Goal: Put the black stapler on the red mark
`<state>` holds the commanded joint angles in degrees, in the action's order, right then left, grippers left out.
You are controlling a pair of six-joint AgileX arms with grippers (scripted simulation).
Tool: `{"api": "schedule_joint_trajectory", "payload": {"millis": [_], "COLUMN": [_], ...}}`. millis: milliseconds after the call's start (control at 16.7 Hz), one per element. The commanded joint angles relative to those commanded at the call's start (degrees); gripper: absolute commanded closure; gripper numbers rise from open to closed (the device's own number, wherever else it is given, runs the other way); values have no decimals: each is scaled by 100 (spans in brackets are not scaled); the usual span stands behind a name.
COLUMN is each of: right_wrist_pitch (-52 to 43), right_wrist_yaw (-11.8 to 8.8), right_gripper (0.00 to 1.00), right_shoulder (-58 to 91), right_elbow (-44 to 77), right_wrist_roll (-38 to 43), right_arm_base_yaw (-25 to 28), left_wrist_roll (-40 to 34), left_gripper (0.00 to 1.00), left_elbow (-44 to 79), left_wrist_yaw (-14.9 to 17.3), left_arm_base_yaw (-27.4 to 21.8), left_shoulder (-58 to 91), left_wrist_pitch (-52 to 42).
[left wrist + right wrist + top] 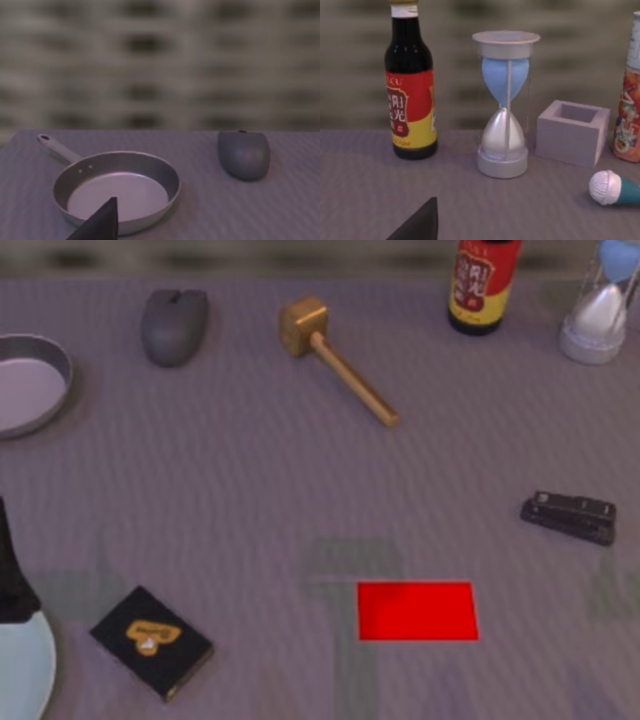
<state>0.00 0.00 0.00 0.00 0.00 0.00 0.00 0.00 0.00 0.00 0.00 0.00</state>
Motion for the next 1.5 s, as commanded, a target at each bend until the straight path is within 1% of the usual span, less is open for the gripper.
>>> {"api": "schedule_joint_trajectory", "payload": {"millis": [240, 480, 720, 1200, 1500], "right_wrist_pitch": [-141, -925, -2184, -5073, -6399], "right_wrist_yaw": [-7, -16, -5, 8, -5], "right_gripper": [0, 0, 0, 0, 0], "right_shoulder": [176, 1262, 3287, 8315, 10429], "right_elbow": [175, 1236, 2939, 6628, 8443], "right_wrist_roll": [-115, -746, -1731, -3944, -5008], "right_arm_base_yaw": [32, 174, 373, 841, 1078], "left_wrist_roll": [0, 0, 0, 0, 0], "left_gripper": [0, 0, 0, 0, 0], "left_elbow": [0, 0, 0, 0, 0], "left_wrist_yaw": [0, 0, 0, 0, 0], "left_arm_base_yaw": [0, 0, 0, 0, 0], "left_shoulder": [0, 0, 0, 0, 0], "left_wrist_pitch": [0, 0, 0, 0, 0]}}
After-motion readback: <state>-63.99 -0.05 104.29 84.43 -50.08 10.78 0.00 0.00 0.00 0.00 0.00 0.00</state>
